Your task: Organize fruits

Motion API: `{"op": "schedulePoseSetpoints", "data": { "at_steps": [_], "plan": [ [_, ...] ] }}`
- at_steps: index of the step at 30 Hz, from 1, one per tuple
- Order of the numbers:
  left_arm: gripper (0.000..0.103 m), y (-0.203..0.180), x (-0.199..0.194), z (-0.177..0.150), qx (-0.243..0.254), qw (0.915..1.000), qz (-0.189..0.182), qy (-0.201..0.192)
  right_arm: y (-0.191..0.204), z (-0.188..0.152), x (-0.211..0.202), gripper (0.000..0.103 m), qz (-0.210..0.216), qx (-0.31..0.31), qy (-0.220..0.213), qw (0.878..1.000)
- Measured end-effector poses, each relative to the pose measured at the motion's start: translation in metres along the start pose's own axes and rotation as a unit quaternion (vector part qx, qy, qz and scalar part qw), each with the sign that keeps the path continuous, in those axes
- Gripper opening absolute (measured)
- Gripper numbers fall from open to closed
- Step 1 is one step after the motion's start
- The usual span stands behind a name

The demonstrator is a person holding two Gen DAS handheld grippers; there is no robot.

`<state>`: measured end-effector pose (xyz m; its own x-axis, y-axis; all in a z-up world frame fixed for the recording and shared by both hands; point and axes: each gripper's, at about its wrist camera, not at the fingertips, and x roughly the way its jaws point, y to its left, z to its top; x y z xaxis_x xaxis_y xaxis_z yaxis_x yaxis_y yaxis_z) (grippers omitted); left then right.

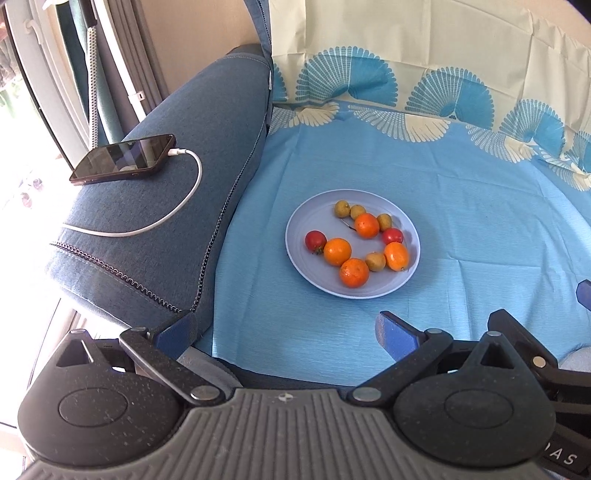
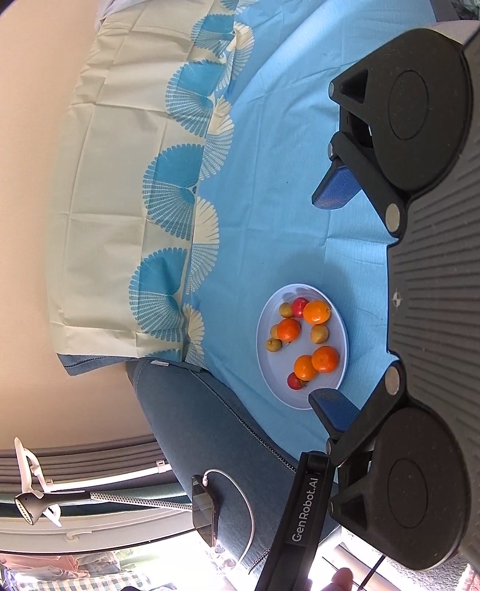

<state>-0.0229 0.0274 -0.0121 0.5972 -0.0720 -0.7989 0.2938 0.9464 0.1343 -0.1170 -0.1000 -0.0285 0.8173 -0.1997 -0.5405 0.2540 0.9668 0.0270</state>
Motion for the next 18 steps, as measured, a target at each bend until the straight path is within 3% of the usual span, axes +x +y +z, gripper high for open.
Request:
{"op": "schedulePoseSetpoints", "data": {
  "at_steps": [18],
  "plan": [
    [0.103,-0.0048,0.0011,0.0002,0.005,0.9999,0.010,-0.004,0.0014,-0.0009,0.0048,0.102,0.001,-0.008,0.007,1.000]
  ]
}}
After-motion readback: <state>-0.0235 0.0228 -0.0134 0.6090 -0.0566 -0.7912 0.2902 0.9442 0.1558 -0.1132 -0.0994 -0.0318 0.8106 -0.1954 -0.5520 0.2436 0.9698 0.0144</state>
